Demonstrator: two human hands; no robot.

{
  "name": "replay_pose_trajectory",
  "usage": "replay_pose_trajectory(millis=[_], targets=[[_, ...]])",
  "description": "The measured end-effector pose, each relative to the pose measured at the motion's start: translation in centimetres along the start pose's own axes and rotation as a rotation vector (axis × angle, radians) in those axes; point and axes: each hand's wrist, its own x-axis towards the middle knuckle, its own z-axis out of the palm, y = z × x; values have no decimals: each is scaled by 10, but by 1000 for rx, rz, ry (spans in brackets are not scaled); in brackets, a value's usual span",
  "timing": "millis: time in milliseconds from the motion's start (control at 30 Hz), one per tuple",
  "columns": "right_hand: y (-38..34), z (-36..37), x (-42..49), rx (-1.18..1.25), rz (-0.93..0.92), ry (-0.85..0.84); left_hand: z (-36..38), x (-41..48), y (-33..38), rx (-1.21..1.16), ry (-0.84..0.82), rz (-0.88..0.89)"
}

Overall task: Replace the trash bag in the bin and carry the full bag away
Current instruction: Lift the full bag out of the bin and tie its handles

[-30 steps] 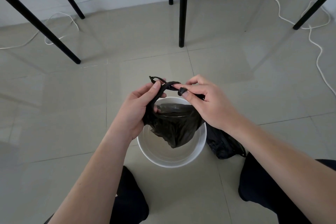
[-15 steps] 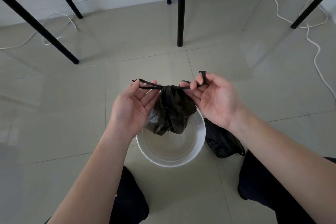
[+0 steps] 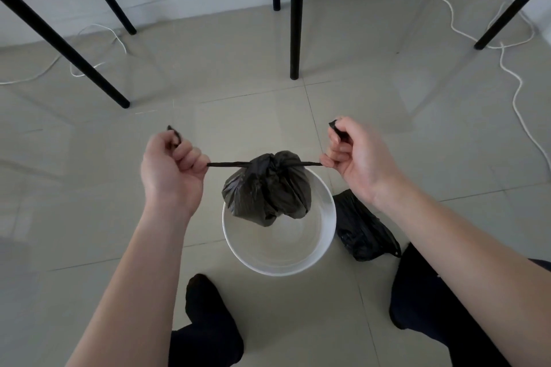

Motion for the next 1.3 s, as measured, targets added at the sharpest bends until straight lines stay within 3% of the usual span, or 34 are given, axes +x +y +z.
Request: replay_pose_trajectory(millis=[200,367,500,633,833,1167,1300], targets=[[9,-2,-7,-535,-212,-163,4,-11,-29,1282,-314,358],[15,1,-9,-981,-305,-231,3,-10,-46,1681,-451,263],[31,-7,-2,-1215,-166,-239,0,-8,-44,1692,-526,199],[31,-10,0,-1287,-179,-231,2,-8,-42,1594,-584,198],[16,-10,0,-1181,-184,-215,6,-12,-32,1437,-507,376],[5,-15,7,-1195,-133,-251,-1,-4,-22,1389,-341,367],[9,-15,9,-1228,-116,-253,0,-4,-27,1376,-348,348]])
